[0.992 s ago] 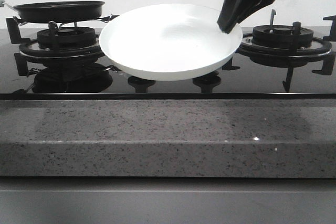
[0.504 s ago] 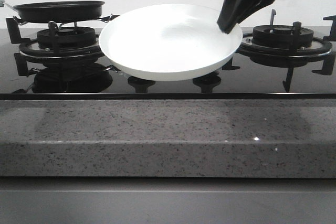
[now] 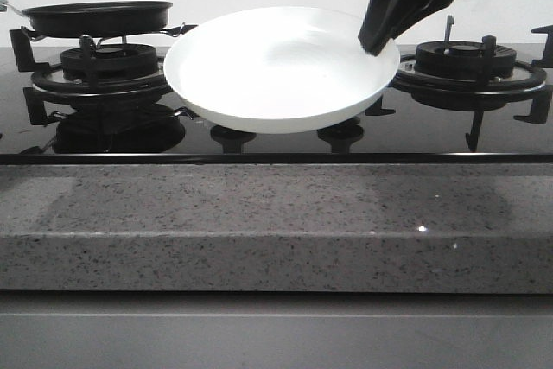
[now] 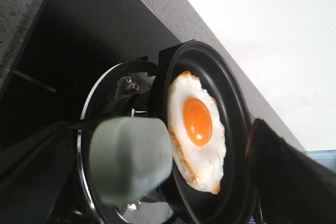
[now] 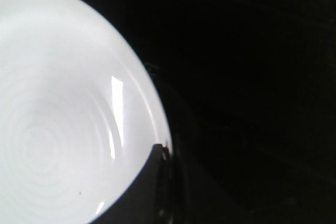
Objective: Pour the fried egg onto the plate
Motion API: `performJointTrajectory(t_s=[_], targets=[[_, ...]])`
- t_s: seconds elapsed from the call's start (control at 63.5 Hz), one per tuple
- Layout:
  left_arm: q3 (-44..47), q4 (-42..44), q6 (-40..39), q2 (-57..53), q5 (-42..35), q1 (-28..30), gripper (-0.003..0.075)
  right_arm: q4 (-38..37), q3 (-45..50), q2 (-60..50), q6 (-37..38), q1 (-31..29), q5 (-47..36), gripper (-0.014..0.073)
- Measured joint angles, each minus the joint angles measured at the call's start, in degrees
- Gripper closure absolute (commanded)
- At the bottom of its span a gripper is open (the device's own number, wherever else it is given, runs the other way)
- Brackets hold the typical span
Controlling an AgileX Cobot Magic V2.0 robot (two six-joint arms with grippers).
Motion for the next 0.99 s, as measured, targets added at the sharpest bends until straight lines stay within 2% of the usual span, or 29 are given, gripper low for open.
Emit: performJointTrajectory(t_s=[0.158, 0.173, 0.425, 0.914, 0.992], targets=[[-0.7, -0.7, 0.1, 1.6, -0.5, -0.6, 0.015, 0.0, 0.0, 0.0, 0.0, 0.0, 0.2, 0.0662], [-0.7, -0.7, 0.1, 1.6, -0.6, -0.6, 0.0185, 0.0, 0.0, 0.0, 0.0, 0.0, 0.3, 0.0662], [-0.8, -1.2, 0.1, 1.6, -0.6, -0.6, 0.0428, 0.0, 0.0, 0.0, 0.0, 0.0, 0.4, 0.0662], [-0.8, -6.0, 0.1, 1.6, 2.8, -0.3, 0.0734, 0.0, 0.1, 0.0, 0.0, 0.0, 0.4, 0.0662], [-0.8, -6.7, 0.5, 1.5, 3.8, 0.0, 0.0741, 0.0, 0.1, 0.0, 0.0, 0.0, 0.4, 0.0662]])
